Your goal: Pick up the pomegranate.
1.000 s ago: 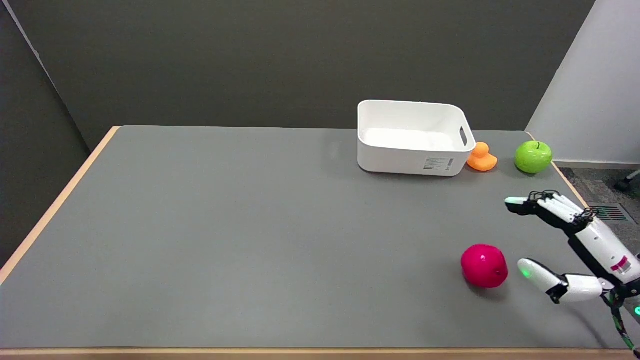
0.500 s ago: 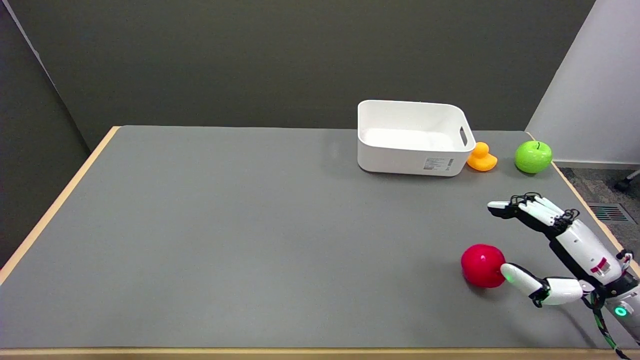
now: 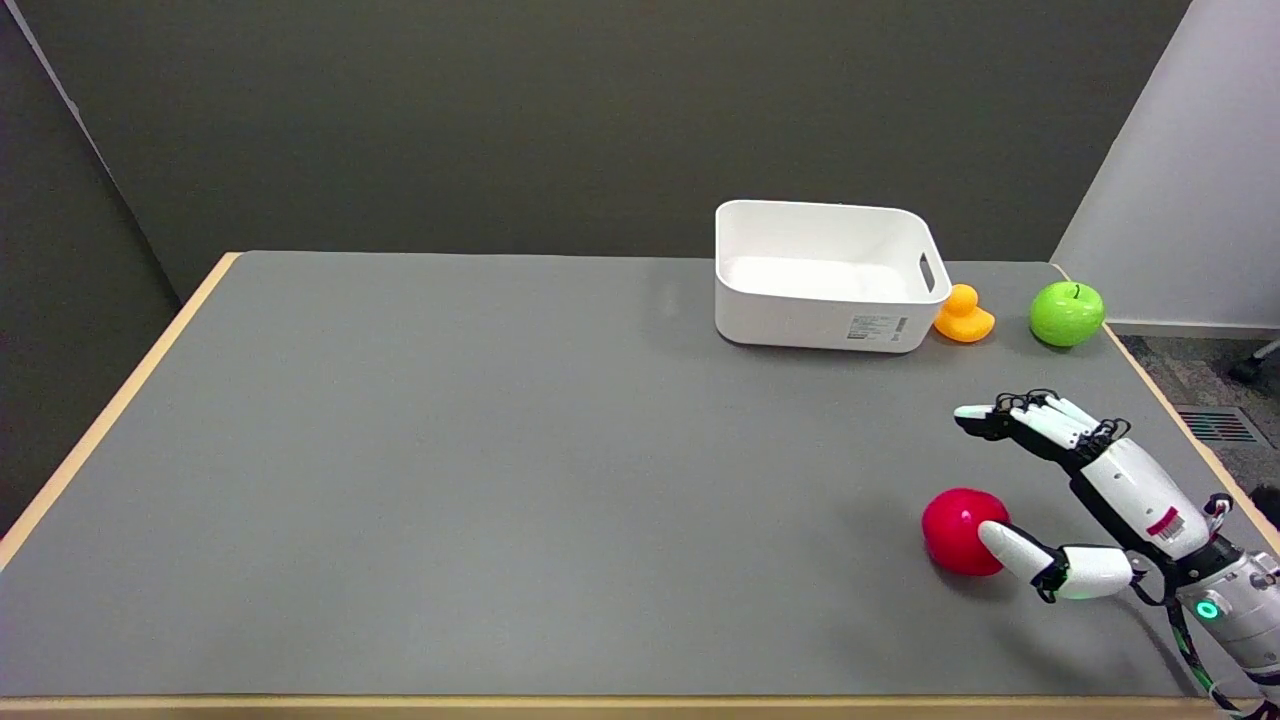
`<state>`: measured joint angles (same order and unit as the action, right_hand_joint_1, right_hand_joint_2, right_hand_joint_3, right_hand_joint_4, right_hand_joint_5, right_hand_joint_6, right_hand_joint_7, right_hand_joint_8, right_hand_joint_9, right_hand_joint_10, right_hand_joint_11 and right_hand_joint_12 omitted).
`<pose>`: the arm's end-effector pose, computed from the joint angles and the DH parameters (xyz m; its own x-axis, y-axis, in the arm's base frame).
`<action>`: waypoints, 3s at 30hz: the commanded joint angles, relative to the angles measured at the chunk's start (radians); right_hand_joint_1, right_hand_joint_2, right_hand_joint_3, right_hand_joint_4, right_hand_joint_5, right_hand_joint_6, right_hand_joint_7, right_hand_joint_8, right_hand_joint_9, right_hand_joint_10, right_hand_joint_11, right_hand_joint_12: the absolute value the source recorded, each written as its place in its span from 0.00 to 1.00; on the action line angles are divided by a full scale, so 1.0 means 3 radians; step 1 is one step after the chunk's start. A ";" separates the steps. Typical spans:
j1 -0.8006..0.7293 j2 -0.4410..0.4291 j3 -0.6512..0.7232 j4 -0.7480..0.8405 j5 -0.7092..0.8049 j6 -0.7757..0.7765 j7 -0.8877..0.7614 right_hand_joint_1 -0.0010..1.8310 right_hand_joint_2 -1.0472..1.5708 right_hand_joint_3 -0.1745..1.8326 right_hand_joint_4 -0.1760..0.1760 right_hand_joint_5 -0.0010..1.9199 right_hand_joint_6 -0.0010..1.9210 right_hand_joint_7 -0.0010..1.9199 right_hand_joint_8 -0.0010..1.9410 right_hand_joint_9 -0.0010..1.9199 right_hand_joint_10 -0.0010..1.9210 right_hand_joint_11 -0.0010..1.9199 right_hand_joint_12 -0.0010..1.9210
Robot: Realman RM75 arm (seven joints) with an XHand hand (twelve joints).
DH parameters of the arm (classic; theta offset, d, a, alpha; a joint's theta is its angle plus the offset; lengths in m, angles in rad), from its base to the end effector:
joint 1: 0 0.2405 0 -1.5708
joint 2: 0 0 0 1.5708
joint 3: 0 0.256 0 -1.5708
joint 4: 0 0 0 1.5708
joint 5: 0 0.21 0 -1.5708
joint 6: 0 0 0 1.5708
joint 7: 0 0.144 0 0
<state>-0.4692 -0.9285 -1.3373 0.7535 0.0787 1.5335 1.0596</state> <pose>-0.2975 -0.1211 0.4846 0.8912 0.1790 0.4167 -0.3579 -0.2867 0.8886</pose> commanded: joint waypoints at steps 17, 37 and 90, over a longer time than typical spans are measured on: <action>0.0121 -0.0033 -0.0214 -0.0268 -0.0047 -0.0246 -0.0116 0.21 0.64 0.50 0.67 0.16 0.29 0.26 0.27 0.19 0.51 0.10 0.72; 0.0074 -0.0086 -0.0309 -0.0264 -0.0010 -0.0221 -0.0149 0.21 0.64 0.50 0.67 0.16 0.29 0.26 0.27 0.19 0.51 0.10 0.72; 0.2027 0.0716 -0.0257 0.0547 -0.0321 -0.1570 -0.0266 0.65 0.82 0.24 0.19 0.32 0.76 0.46 0.70 0.45 0.75 0.31 0.83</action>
<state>-0.2718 -0.8477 -1.3394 0.8570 0.0701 1.3793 0.9840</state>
